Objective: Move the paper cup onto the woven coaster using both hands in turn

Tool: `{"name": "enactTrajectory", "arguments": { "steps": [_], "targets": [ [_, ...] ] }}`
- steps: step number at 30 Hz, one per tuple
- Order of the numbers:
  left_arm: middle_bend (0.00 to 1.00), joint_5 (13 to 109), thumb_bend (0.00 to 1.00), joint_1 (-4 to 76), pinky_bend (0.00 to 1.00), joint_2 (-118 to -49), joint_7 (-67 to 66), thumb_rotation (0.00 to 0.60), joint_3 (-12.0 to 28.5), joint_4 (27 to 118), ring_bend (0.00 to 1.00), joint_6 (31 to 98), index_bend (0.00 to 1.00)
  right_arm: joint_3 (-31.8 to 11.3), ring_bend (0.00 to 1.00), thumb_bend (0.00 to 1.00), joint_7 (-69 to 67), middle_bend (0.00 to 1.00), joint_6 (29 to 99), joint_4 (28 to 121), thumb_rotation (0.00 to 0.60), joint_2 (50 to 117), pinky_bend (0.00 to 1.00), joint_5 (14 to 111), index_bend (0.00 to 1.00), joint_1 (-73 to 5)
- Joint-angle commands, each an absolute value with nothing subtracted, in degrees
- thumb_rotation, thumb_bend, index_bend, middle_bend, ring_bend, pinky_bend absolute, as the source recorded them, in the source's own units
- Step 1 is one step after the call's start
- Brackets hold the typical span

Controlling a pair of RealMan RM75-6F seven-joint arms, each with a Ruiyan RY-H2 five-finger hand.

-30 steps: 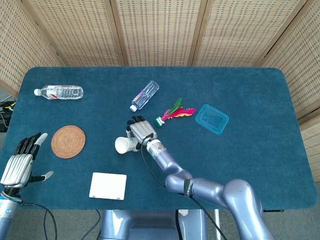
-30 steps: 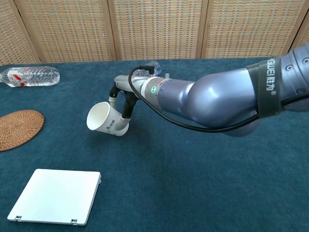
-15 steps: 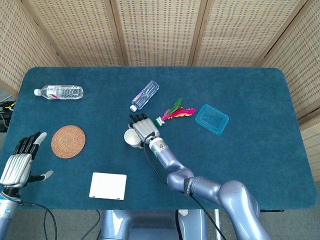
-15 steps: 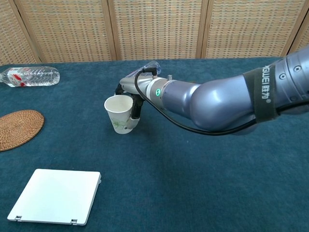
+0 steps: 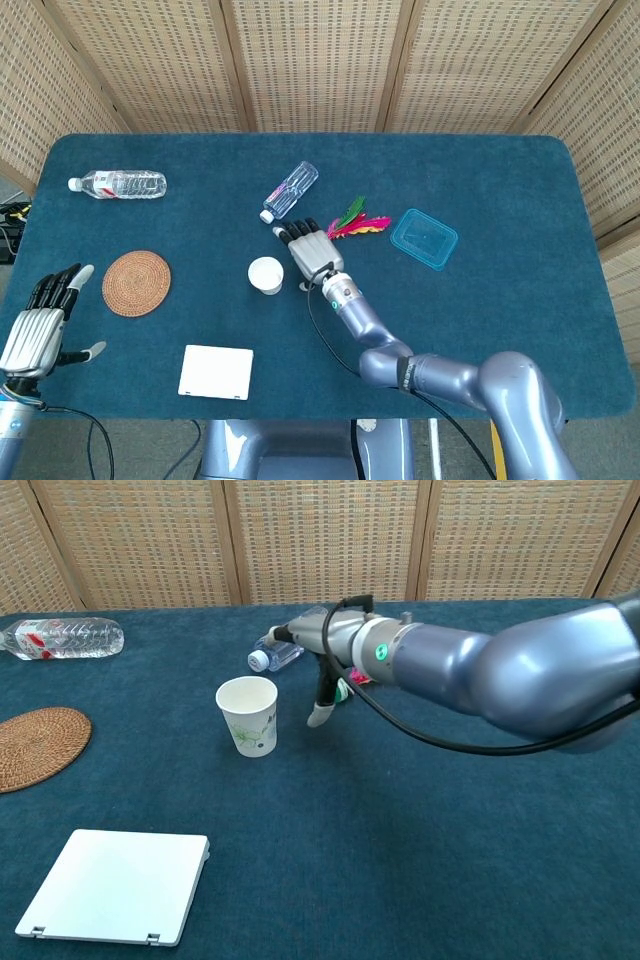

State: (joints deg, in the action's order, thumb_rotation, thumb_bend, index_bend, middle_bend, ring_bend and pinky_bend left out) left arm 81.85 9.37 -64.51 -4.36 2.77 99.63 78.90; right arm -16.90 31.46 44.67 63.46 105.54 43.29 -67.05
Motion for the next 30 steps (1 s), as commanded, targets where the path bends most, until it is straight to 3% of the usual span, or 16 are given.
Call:
{"name": "enactTrajectory", "arguments": {
  "steps": [1,8,11,21,30],
  "targets": [
    [0.0,81.73,0.14,9.33,0.0,-64.61,-5.09,0.6,2.77,99.84,0.0,79.05,0.0,-13.31,0.0,0.08,34.93,0.0,55.64,77.46,0.6,95.65,0.0,43.94,0.02,-59.3],
    [0.0,82.54,0.14,9.15,0.0,-64.67,-6.47,0.6,2.64,100.82,0.0,79.95,0.0,-6.88,0.0,0.08,30.06,0.0,69.14,91.58,0.6,85.32,0.0,52.75,0.0,-47.4],
    [0.0,83.01,0.14,9.07,0.0,-64.77,-6.95,0.6,2.4,101.09,0.0,80.16,0.0,-3.52,0.0,0.08,26.73,0.0,73.8,93.22,0.6,82.88,0.0,57.48,0.0,-42.55],
    [0.0,84.18,0.14,9.24,0.0,-65.67,-9.29,0.6,1.79,101.75,0.0,80.16,0.0,5.21,0.0,0.08,18.18,0.0,87.68,90.09,0.6,80.57,0.0,70.97,0.0,-28.89],
    [0.0,84.3,0.14,11.33,0.0,-66.64,-13.13,0.6,2.43,103.18,0.0,77.88,0.0,8.05,0.0,0.08,13.53,0.0,94.61,87.15,0.6,80.08,0.0,77.78,0.0,-21.52]
  ]
}}
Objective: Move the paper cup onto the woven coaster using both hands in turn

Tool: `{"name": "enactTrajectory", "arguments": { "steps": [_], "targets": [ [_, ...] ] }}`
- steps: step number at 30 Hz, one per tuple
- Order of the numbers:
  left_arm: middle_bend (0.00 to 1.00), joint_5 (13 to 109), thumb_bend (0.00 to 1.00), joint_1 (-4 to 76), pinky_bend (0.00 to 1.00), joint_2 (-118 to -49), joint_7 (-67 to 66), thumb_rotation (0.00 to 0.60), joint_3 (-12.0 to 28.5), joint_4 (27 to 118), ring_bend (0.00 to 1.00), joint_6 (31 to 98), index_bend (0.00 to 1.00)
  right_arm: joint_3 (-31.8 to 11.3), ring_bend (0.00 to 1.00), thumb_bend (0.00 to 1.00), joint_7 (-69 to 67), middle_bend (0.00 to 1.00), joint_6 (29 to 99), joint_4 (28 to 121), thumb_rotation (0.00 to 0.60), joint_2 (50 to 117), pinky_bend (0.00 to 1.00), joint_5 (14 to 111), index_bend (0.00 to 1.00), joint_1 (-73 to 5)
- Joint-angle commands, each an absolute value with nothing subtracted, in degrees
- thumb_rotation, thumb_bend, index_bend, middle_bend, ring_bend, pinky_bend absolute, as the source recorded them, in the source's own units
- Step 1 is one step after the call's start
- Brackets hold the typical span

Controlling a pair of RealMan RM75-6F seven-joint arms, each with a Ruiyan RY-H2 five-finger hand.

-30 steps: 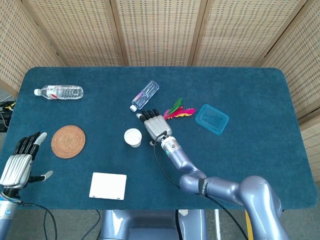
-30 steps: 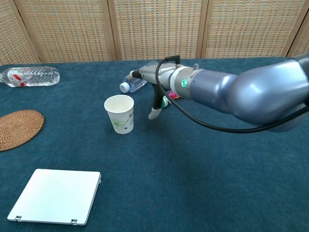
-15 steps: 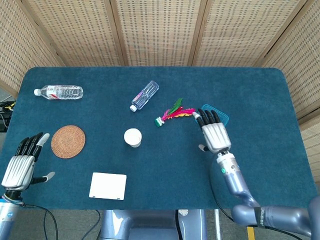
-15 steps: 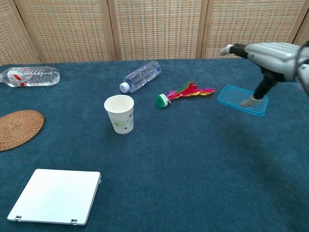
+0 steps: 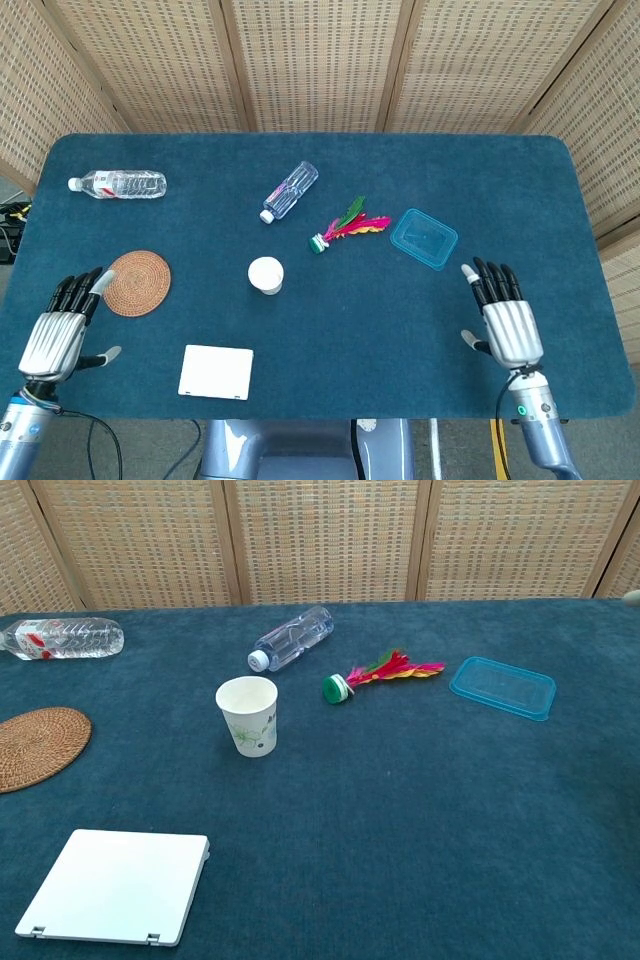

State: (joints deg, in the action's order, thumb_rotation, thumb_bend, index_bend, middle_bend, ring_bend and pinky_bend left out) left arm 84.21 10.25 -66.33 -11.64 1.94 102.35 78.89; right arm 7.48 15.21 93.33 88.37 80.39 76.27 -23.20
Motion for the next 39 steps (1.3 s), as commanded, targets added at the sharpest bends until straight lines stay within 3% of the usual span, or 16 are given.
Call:
{"name": "enactTrajectory", "arguments": {
  "steps": [1,7,14,20,30,39],
  "targets": [
    [0.0,84.41,0.14,11.89,0.0,-66.68,-13.78,0.6,2.79,103.65,0.0,77.49,0.0,7.99,0.0,0.08,12.95,0.0,94.89,86.8,0.6,80.05,0.0,78.2,0.0,-21.08],
    [0.0,82.71,0.14,17.95,0.0,-66.0,-18.15,0.6,6.7,107.36,0.0,71.43,0.0,6.29,0.0,0.08,10.05,0.0,95.86,85.51,0.6,79.29,0.0,79.66,0.0,-19.15],
    [0.0,73.42,0.14,28.9,0.0,-67.26,-23.86,0.6,12.46,107.55,0.0,58.32,0.0,4.25,0.0,0.08,6.42,0.0,95.01,84.81,0.6,78.09,0.0,79.93,0.0,-17.52],
    [0.0,63.69,0.14,37.21,0.0,-71.36,-31.48,0.6,14.92,105.25,0.0,51.78,0.0,2.84,0.0,0.08,4.88,0.0,93.64,84.13,0.6,77.89,0.0,80.5,0.0,-16.6],
    [0.0,47.34,0.14,49.61,0.0,-77.36,-43.64,0.6,14.16,98.86,0.0,46.99,0.0,0.16,0.0,0.08,1.89,0.0,92.36,83.09,0.6,77.35,0.0,80.79,0.0,-14.94],
    [0.0,35.31,0.15,58.02,0.0,-81.2,-50.47,0.6,10.69,94.92,0.0,46.98,0.0,-1.77,0.0,0.08,-0.01,0.0,91.2,82.4,0.6,77.05,0.0,81.23,0.0,-13.78]
  ]
}}
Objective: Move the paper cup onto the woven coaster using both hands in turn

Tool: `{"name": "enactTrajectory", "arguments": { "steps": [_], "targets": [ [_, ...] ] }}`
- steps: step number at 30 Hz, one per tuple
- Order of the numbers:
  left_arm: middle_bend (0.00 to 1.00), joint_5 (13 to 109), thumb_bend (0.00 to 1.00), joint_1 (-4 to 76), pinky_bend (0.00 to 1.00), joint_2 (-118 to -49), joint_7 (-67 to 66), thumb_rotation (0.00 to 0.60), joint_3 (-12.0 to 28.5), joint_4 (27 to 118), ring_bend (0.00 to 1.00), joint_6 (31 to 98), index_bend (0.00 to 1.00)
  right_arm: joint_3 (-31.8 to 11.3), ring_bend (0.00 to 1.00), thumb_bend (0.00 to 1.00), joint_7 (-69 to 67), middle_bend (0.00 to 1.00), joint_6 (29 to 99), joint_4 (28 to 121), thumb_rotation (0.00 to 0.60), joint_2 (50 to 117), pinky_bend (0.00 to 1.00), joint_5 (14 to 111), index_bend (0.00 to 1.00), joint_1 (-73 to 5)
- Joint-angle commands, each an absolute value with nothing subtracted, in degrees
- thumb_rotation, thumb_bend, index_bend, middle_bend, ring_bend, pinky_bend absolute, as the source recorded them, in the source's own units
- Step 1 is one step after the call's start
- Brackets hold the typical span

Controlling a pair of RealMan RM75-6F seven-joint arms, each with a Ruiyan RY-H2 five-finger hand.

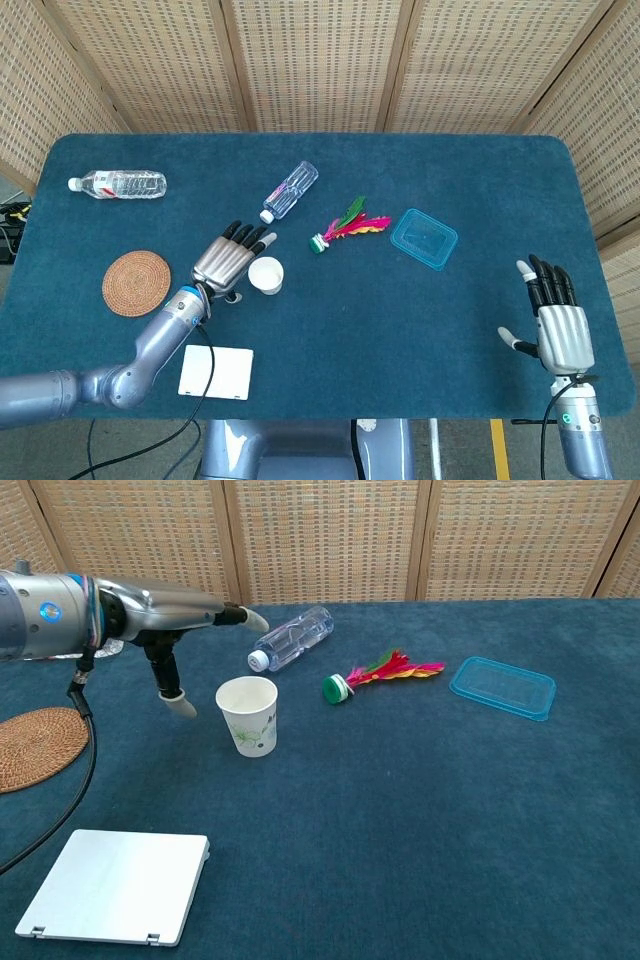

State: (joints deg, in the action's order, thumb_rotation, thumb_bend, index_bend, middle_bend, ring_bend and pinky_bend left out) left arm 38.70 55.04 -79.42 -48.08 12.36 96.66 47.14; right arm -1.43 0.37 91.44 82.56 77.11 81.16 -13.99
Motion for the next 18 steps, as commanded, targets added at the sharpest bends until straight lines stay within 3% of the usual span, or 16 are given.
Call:
{"name": "enactTrajectory", "arguments": {
  "steps": [1,13,16,18],
  "targets": [
    [0.0,34.27,0.16,58.94,0.0,-81.71,-51.1,0.6,10.1,94.56,0.0,47.14,0.0,-2.04,0.0,0.08,-0.32,0.0,91.02,82.27,0.6,77.01,0.0,81.26,0.0,-13.63],
    [0.0,27.19,0.17,65.03,0.0,-86.14,-52.87,0.6,6.68,89.72,0.0,48.14,0.0,-4.35,0.0,0.08,-3.18,0.0,89.7,81.22,0.6,76.68,0.0,81.18,0.0,-12.3],
    [0.0,26.37,0.24,65.78,0.0,-86.54,-52.9,0.6,6.19,89.01,0.0,48.91,0.0,-4.78,0.0,0.08,-3.76,0.0,89.42,80.99,0.6,76.61,0.0,81.16,0.0,-12.03],
    [0.0,25.8,0.34,66.02,0.0,-86.88,-52.28,0.6,6.09,88.31,0.0,49.34,0.04,-5.01,0.0,0.08,-4.02,0.0,89.34,80.87,0.6,76.58,0.0,81.47,0.0,-11.9]
  ]
}}
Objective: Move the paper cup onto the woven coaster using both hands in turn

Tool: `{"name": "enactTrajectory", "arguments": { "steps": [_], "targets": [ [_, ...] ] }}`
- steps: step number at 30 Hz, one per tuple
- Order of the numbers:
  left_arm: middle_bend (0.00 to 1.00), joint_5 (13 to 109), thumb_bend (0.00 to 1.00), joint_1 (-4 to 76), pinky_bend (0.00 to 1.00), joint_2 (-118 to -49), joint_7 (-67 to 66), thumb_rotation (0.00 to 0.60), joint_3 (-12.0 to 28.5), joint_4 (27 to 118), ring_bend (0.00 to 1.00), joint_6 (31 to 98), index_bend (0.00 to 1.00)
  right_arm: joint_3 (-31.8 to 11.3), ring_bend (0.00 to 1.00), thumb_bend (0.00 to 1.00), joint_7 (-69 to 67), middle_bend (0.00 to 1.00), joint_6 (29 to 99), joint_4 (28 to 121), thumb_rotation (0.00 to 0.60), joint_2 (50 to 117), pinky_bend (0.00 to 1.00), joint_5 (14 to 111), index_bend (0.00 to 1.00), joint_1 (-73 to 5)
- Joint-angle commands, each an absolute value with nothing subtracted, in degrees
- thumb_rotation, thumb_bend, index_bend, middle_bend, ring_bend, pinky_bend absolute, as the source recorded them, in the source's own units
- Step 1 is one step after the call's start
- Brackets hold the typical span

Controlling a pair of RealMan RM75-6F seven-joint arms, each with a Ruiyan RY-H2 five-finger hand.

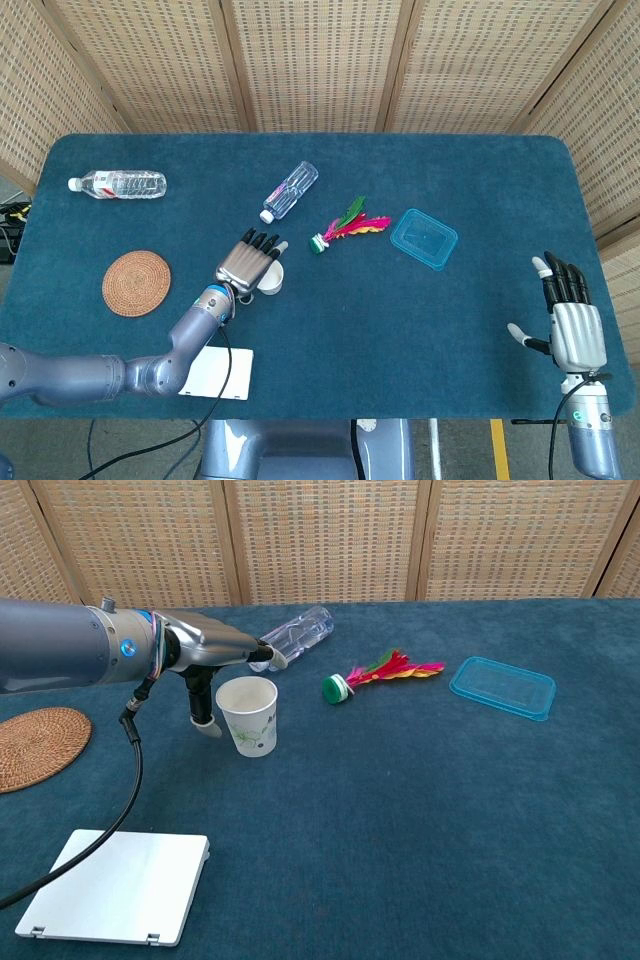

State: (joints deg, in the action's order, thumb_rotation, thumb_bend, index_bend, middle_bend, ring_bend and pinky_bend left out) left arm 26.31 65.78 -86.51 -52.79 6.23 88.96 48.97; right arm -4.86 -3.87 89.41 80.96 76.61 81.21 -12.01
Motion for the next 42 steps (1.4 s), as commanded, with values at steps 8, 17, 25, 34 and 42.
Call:
{"name": "enactTrajectory", "arguments": {
  "steps": [8,17,25,34,42],
  "targets": [
    [0.0,26.08,0.41,66.44,0.0,-87.18,-50.52,0.6,4.87,88.11,0.0,49.44,0.18,-5.61,0.0,0.08,-3.89,0.0,88.97,80.8,0.6,76.73,0.0,82.36,0.0,-11.52],
    [0.0,27.09,0.42,66.17,0.0,-86.93,-49.05,0.6,3.36,88.38,0.0,50.04,0.26,-6.16,0.0,0.08,-4.07,0.0,88.78,81.04,0.6,76.62,0.0,82.94,0.0,-11.12],
    [0.0,29.96,0.43,64.54,0.0,-84.77,-45.76,0.6,3.14,90.0,0.0,51.73,0.31,-6.43,0.0,0.08,-3.85,0.0,88.79,81.5,0.6,76.55,0.0,83.95,0.0,-10.85],
    [0.0,33.71,0.43,61.15,0.0,-78.49,-41.45,0.6,2.06,93.08,0.0,53.17,0.31,-6.66,0.0,0.08,-3.48,0.0,88.93,82.11,0.6,76.35,0.0,84.75,0.0,-10.51],
    [0.0,40.62,0.43,54.09,0.0,-70.41,-34.18,0.6,-1.36,94.49,0.0,54.82,0.31,-6.57,0.0,0.08,-2.4,0.0,88.96,82.91,0.6,76.33,0.0,85.85,0.0,-10.39]
  ]
}}
